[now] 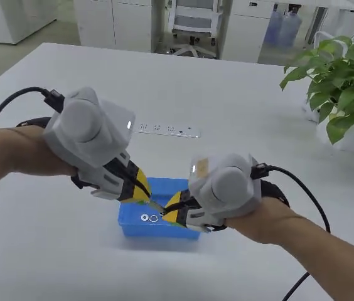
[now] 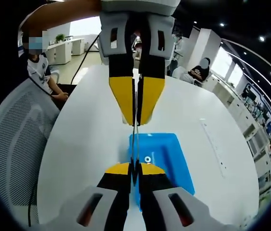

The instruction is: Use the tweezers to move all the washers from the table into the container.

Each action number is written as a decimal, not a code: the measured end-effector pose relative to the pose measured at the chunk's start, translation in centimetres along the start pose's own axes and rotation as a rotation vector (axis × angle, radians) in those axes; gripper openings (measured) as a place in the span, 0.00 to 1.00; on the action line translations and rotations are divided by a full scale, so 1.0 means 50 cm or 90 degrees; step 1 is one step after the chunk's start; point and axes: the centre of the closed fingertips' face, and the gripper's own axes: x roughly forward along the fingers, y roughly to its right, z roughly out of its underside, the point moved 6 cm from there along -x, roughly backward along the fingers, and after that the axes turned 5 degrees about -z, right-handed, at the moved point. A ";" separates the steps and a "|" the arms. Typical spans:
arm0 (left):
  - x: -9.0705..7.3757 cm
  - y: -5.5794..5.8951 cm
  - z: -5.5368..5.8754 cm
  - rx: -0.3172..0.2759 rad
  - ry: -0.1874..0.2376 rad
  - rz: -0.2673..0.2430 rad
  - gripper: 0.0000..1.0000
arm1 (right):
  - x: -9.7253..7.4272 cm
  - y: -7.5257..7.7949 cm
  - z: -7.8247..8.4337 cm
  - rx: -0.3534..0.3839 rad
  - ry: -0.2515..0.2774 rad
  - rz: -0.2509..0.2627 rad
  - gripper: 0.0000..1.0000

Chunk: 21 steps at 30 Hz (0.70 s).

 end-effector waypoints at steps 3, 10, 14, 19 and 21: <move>0.005 0.015 0.009 0.002 -0.007 0.006 0.06 | -0.001 -0.014 0.003 -0.009 -0.012 -0.003 0.06; 0.031 0.045 0.028 0.001 -0.015 0.014 0.04 | 0.004 -0.040 0.011 -0.023 -0.032 -0.016 0.06; 0.042 0.057 0.035 0.002 -0.022 0.019 0.04 | 0.013 -0.053 0.015 -0.028 -0.041 -0.027 0.06; 0.054 0.065 0.053 0.012 -0.041 0.022 0.05 | 0.016 -0.060 0.017 -0.026 -0.044 -0.034 0.06; 0.057 0.070 0.058 0.013 -0.045 0.025 0.07 | 0.018 -0.062 0.019 -0.024 -0.045 -0.038 0.06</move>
